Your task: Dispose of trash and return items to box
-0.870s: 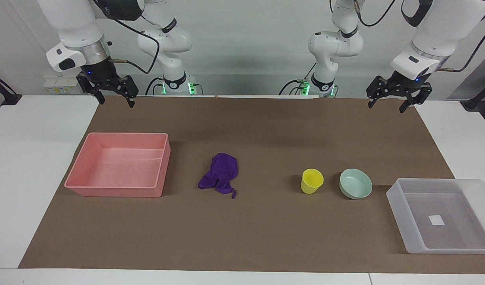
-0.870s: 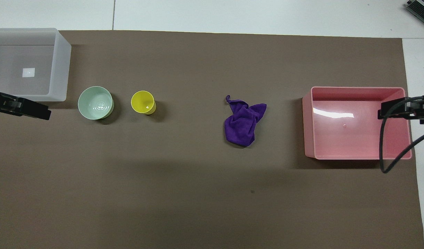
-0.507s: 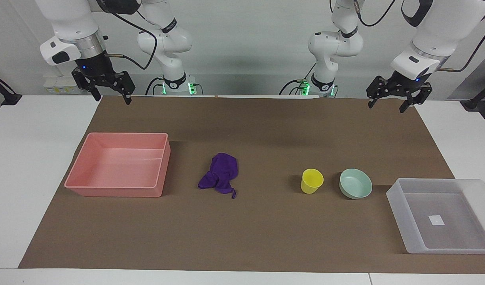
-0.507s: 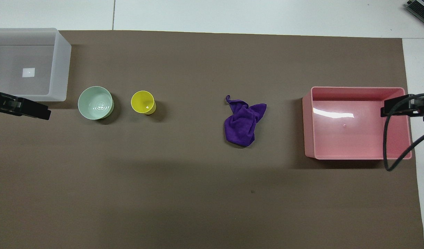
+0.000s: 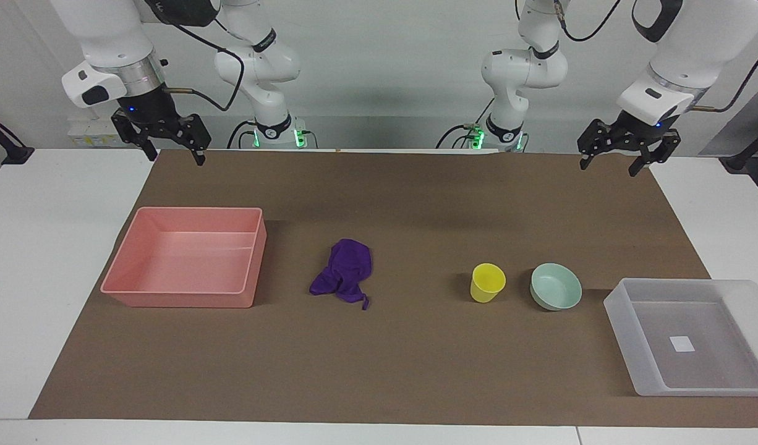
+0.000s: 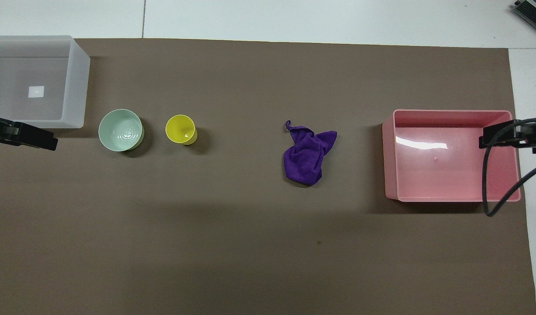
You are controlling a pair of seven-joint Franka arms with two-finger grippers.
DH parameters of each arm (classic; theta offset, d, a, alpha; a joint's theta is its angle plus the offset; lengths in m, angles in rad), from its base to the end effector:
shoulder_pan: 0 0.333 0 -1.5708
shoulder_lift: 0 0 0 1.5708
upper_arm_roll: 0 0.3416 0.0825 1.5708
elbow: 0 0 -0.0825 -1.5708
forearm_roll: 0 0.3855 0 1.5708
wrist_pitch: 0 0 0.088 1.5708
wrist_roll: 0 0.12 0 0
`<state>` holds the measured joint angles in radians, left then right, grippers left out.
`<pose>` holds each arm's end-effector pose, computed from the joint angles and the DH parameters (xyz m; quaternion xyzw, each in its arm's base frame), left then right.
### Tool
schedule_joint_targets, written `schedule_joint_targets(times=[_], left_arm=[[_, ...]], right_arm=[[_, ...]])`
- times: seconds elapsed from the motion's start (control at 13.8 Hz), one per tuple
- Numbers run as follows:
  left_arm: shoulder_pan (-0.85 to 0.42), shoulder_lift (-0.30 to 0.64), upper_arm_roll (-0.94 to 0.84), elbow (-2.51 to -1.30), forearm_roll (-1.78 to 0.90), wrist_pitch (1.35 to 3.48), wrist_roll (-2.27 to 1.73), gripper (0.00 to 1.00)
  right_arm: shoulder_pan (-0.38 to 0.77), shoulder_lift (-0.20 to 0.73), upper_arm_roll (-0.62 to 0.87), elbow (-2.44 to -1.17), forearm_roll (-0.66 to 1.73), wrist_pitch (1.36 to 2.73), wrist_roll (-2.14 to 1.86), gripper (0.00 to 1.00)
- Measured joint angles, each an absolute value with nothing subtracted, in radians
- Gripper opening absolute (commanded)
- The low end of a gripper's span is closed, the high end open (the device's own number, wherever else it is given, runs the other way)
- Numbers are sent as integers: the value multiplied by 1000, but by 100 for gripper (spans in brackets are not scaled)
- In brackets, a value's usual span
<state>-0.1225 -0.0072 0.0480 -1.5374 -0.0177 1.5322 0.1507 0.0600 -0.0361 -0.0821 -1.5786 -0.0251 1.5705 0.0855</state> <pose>0.5484 -0.0430 0.6535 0.9936 -0.1127 0.0013 0.0090 0.5443 -0.0160 0.6532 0.9984 -0.0539 0.0143 0.0106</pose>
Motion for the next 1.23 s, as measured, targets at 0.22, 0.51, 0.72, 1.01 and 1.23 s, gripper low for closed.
schedule_joint_targets(times=[0.22, 0.51, 0.72, 1.01, 1.23], left_arm=[[-123, -8, 47, -1544, -18, 1577, 151, 100], [-122, -8, 47, -1601, -18, 1684, 150, 100], [-104, 8, 49, -1682, -18, 1796, 140, 100], [-83, 75, 48, -1815, -18, 2005, 61, 100], [-83, 131, 45, -1908, -18, 2179, -48, 100]], right_arm=[[86, -38, -77, -1629, -21, 1673, 86, 100], [154, -37, -75, -1695, -20, 1766, 105, 100], [241, 0, -74, -1774, -19, 1935, 207, 100], [343, 139, -73, -1838, -19, 2159, 337, 100], [389, 252, -73, -1842, -19, 2293, 399, 100]])
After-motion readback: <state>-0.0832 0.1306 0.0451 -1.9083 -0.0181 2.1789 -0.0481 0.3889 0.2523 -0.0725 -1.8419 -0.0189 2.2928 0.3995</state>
